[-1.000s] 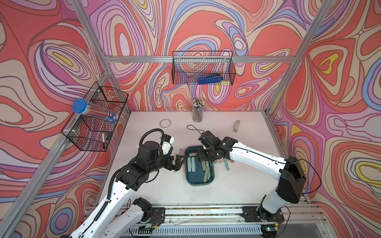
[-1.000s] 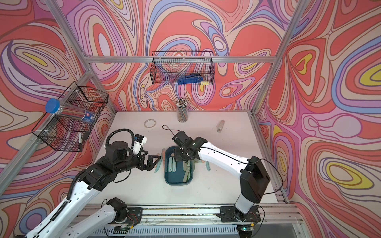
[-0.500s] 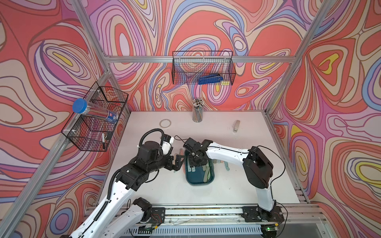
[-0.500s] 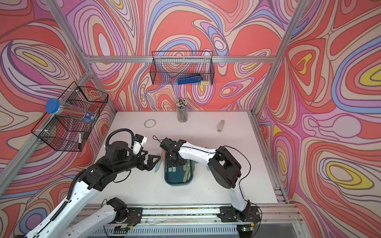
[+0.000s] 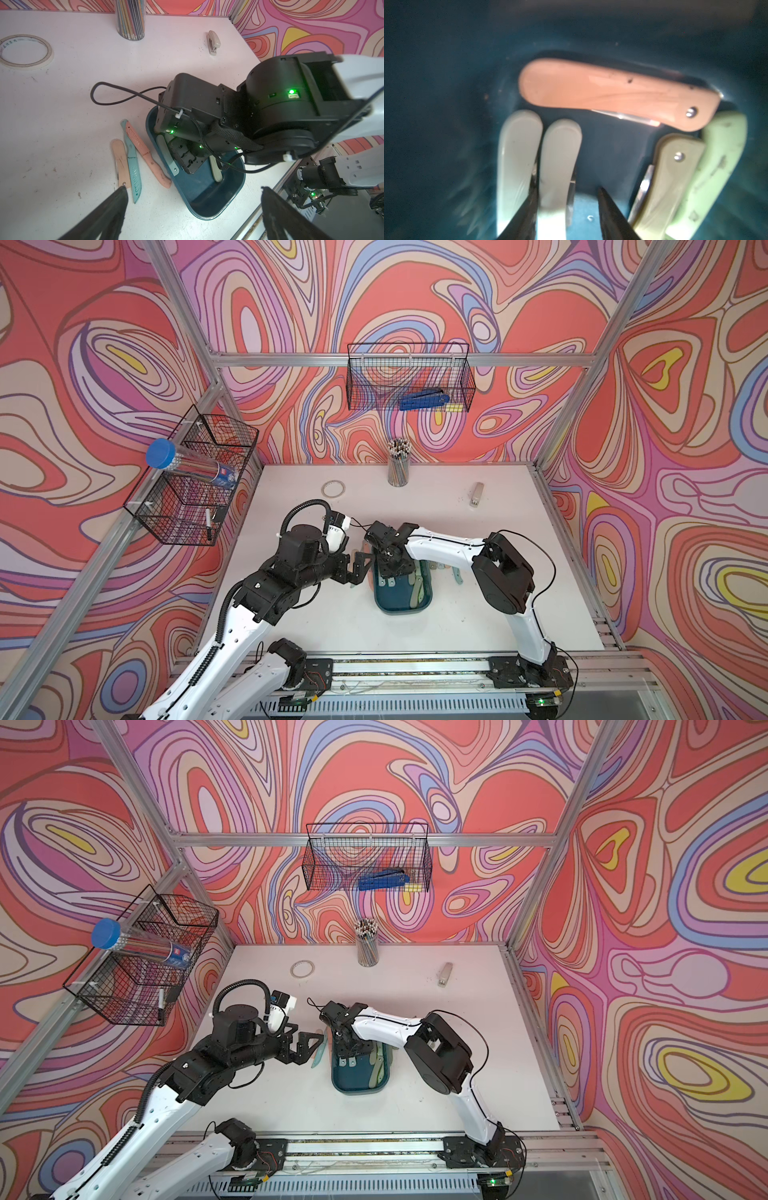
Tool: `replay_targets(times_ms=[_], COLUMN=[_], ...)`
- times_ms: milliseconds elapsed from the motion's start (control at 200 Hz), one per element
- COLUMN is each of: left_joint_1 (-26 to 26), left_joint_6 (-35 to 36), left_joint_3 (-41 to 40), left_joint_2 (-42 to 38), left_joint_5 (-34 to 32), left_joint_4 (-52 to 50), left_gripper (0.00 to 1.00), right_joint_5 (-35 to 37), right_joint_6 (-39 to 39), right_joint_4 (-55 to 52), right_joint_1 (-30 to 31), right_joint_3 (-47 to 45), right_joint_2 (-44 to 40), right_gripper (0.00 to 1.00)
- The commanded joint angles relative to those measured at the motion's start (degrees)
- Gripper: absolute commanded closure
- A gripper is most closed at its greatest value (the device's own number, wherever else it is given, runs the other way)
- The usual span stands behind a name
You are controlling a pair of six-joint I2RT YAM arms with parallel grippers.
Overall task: Take the fruit knife out of the storage box
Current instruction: Pick up the fruit knife from the storage box.
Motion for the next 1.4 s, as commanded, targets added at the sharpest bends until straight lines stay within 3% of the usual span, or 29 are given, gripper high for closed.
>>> replay_targets(times_ms=[0, 751, 1397], left_joint_1=[-0.21, -0.21, -0.26], left_joint_6=[0.45, 0.54, 0.63], left_joint_3=[-0.01, 0.04, -0.01], left_joint_2=[-0.27, -0.36, -0.27], left_joint_5=[-0.04, -0.04, 0.32], left_joint_4=[0.36, 0.45, 0.53], left_gripper=[0.00, 0.00, 0.00], right_joint_5=[1.92, 3.17, 5.24], right_joint_6=[0.25, -0.45, -0.16], right_joint_4=[-1.08, -0.82, -2.60], right_joint_1=[-0.46, -0.47, -0.54], right_joint_3=[1.52, 1.45, 0.44], right_joint_2=[2.21, 0.50, -9.66], right_gripper=[0.54, 0.80, 0.85])
